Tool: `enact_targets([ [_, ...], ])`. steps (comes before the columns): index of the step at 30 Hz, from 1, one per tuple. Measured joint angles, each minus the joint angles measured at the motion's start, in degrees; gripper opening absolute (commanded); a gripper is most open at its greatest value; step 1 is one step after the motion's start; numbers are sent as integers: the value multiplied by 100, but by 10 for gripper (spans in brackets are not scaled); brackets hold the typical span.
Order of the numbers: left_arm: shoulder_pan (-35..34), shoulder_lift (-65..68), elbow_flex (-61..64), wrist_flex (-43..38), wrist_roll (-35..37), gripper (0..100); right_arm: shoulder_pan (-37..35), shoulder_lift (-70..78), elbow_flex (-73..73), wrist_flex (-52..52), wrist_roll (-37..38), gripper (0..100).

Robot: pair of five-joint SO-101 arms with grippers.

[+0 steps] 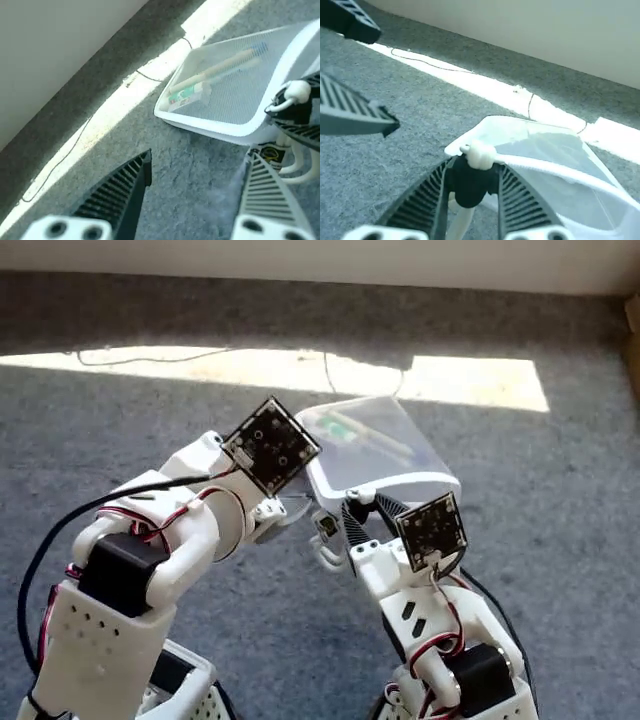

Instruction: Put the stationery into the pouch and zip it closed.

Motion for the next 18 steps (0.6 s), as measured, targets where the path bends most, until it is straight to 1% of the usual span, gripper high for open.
enact_targets([
  [4,-18,-18,519,35,-668,284,44,9,-35,158,0,6],
  [8,141,-35,1257,-325,-1064,284,62,62,-308,571,0,6],
  [12,264,-35,1846,-932,-1160,284,70,62,-615,958,167,6],
  [18,369,-35,2435,-1873,-1160,284,70,62,-668,993,273,6],
])
